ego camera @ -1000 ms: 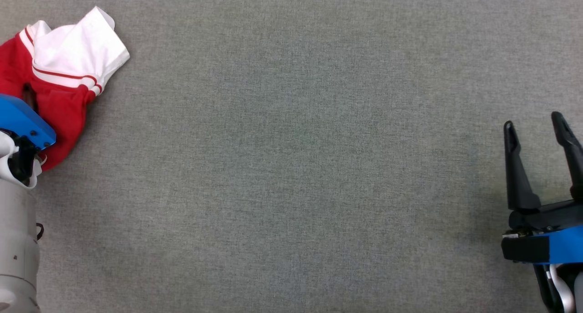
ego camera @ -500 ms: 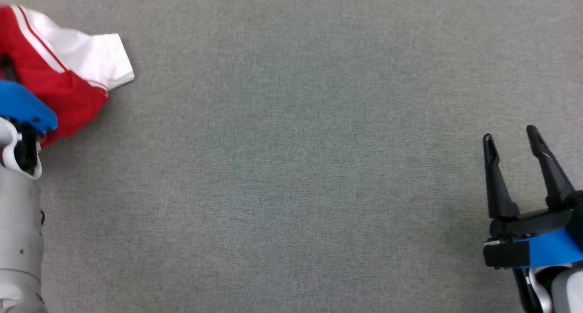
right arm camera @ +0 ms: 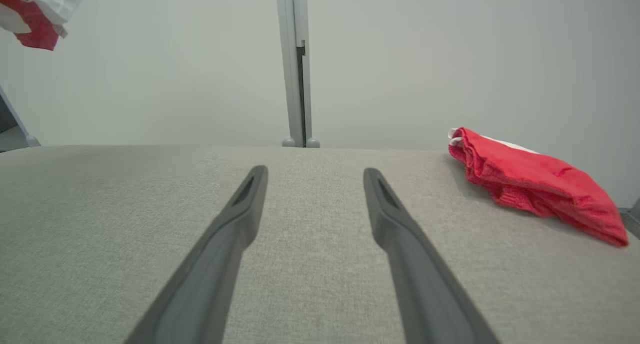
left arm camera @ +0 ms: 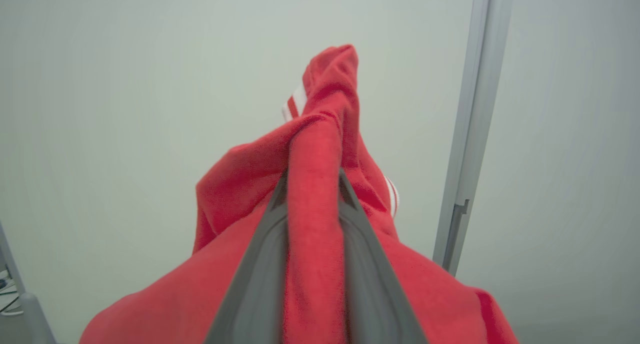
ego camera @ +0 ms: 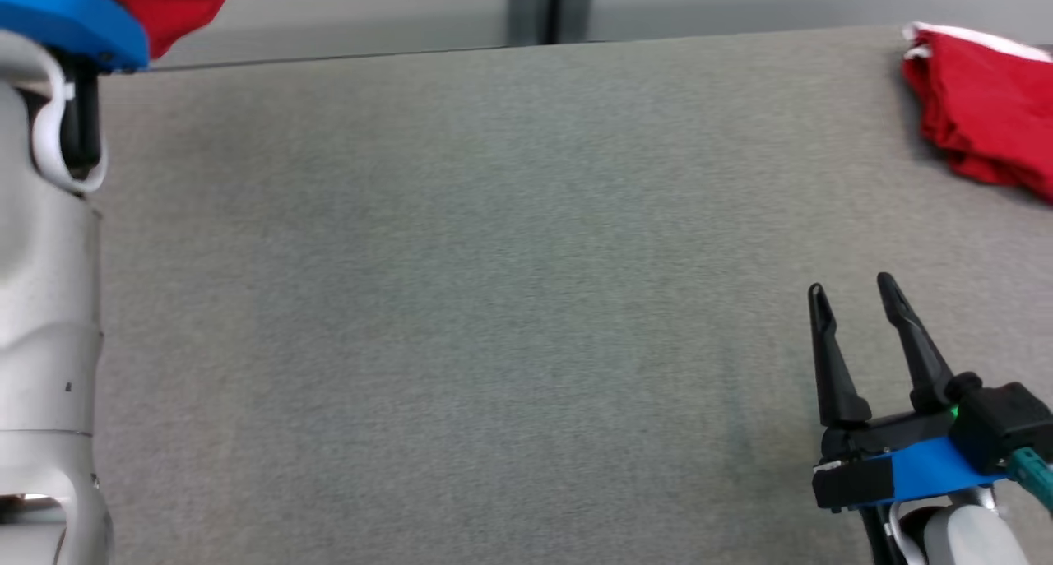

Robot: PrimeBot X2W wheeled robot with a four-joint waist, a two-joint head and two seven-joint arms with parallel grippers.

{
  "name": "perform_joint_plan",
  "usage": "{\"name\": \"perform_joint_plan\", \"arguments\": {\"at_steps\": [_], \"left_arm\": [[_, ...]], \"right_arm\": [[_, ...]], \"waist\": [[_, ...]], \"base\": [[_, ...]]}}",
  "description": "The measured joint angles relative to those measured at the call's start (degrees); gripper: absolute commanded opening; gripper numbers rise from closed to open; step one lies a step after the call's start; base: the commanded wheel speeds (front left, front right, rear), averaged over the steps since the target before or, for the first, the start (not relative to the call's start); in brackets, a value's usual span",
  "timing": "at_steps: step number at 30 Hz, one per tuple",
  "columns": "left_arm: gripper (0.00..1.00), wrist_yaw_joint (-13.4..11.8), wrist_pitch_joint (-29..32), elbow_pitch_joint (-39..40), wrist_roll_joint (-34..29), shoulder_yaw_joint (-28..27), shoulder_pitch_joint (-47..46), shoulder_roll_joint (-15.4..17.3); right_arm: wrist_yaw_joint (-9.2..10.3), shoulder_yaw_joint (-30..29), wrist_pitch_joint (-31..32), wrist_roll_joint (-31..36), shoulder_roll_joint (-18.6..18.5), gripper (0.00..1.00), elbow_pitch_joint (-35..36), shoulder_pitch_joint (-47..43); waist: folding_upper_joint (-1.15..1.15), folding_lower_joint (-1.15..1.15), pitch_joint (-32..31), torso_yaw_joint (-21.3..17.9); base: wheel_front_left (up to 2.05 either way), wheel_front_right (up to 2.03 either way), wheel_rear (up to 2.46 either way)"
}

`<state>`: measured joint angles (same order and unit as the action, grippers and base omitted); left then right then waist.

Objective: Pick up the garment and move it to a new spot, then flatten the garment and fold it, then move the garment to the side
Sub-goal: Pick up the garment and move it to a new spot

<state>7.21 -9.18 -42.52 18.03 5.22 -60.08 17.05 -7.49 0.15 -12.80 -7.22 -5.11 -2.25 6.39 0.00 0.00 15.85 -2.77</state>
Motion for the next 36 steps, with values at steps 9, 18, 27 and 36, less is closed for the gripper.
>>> {"name": "perform_joint_plan", "arguments": {"at_steps": [9, 18, 27, 36], "left_arm": [[0.0, 0.01, 2.35, 13.33, 2.93, 10.66, -0.63, -2.76], [0.0, 0.24, 4.57, 16.59, 4.32, 19.73, 7.11, -7.26], [0.0, 0.11, 2.79, 12.46, 4.7, 25.73, 22.04, -9.92], [1.0, -0.96, 0.29, 8.31, 4.48, 30.61, 33.14, -11.61]], "right_arm": [[0.01, 2.15, -1.74, -1.9, 1.66, 1.0, -3.99, -0.18], [0.01, 3.22, -2.16, -2.92, 2.12, 1.0, -5.23, -0.12], [0.01, 3.89, -2.18, -4.43, 2.19, 1.0, -4.87, -0.04], [0.01, 3.94, -2.2, -4.5, 2.21, 1.0, -5.58, -0.26]], "waist": [[0.0, 0.0, -2.63, -7.79], [0.0, 0.0, -4.16, -10.71], [0.0, 0.0, -4.25, -10.07], [0.0, 0.0, -5.14, -8.44]], "base": [[0.0, 0.0, 0.0], [0.0, 0.0, 0.0], [0.0, 0.0, 0.0], [0.0, 0.0, 0.0]]}}
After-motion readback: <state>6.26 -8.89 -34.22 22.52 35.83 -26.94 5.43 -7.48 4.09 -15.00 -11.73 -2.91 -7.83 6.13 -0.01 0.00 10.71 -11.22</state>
